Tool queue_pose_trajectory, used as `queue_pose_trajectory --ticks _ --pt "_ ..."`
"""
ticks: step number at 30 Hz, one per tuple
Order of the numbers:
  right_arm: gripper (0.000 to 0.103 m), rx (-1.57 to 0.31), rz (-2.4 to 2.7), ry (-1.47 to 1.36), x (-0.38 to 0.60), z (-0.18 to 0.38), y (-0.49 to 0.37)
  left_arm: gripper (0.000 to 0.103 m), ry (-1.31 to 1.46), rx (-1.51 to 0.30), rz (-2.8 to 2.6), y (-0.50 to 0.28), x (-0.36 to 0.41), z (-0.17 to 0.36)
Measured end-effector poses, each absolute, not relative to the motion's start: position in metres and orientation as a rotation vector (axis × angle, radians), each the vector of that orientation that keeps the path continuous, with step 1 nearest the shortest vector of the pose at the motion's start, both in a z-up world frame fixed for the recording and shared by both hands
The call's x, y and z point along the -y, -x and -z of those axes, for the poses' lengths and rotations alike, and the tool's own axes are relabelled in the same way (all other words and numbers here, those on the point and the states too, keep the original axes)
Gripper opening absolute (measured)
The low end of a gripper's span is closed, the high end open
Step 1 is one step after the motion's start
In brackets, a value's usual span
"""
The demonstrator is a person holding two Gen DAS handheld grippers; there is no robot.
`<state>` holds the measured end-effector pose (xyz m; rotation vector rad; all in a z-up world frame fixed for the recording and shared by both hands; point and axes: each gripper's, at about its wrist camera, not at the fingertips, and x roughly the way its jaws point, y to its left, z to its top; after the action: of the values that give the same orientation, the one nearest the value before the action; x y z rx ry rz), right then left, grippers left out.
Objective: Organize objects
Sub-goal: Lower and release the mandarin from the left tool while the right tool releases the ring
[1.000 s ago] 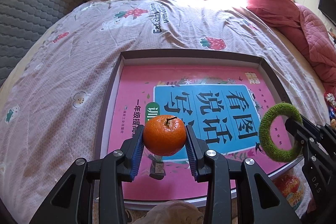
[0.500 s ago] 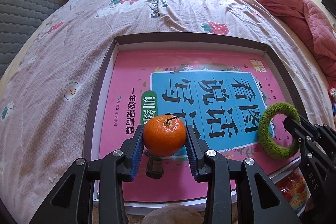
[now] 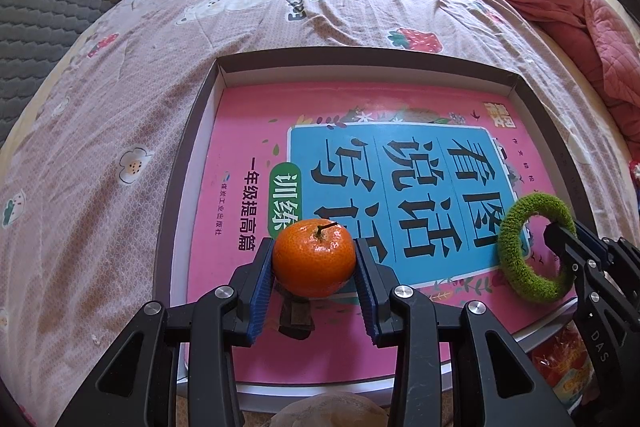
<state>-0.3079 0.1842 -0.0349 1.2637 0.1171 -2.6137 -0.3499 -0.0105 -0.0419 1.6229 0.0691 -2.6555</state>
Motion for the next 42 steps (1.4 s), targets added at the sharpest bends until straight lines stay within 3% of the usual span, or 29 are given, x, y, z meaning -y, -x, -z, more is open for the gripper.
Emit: queue_pose_trajectory --ticks 17,20,42 --pt "0.015 -0.093 2.615 -1.283 -0.189 0.025 0.309 0.041 -1.589 -0.086 2.665 0.340 0.012 0.031" --pt "0.017 -0.087 2.619 -1.273 -0.190 0.021 0.307 0.052 -1.577 -0.091 2.670 0.337 0.013 0.025" --pt "0.026 -0.084 2.656 -1.094 -0.193 -0.034 0.260 0.069 -1.338 -0.156 2.780 0.268 0.016 -0.040"
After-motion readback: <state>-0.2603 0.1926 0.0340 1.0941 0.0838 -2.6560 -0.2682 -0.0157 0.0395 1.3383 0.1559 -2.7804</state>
